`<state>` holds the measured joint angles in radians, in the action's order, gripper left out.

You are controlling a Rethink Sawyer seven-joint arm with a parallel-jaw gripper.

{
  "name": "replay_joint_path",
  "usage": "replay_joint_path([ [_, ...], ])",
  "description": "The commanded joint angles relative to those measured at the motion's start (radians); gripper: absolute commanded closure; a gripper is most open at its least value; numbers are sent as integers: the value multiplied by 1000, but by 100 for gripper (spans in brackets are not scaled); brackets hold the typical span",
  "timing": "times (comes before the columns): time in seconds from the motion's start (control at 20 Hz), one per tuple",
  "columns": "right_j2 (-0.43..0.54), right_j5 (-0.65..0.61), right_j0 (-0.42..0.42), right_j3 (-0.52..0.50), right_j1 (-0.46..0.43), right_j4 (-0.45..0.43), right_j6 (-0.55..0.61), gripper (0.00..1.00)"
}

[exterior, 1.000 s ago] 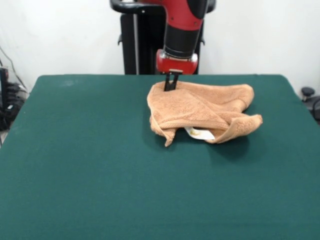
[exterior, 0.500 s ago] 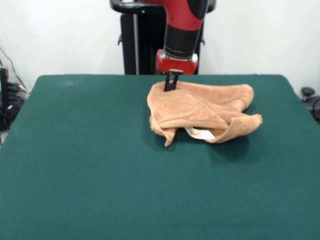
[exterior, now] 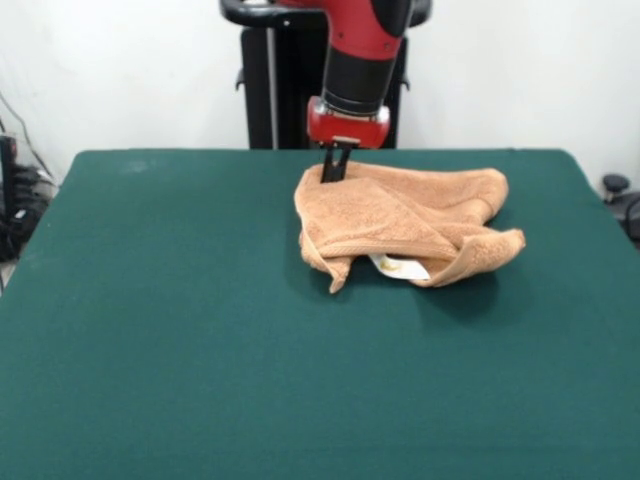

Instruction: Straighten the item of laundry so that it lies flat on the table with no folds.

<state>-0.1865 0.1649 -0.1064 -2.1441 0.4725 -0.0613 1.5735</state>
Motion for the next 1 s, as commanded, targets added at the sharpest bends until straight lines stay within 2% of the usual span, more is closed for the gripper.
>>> replay_joint_path([
  [0.05,20,-40,22,109,-35,42,161,0],
  [0.35,65,-105,-30,91,8,18,140,0],
  [0.55,80,-87,-42,79,0,16,151,0],
  [0.85,74,-55,-38,106,-126,14,145,0],
  [1.0,108,-54,-75,119,-187,1,140,0],
])
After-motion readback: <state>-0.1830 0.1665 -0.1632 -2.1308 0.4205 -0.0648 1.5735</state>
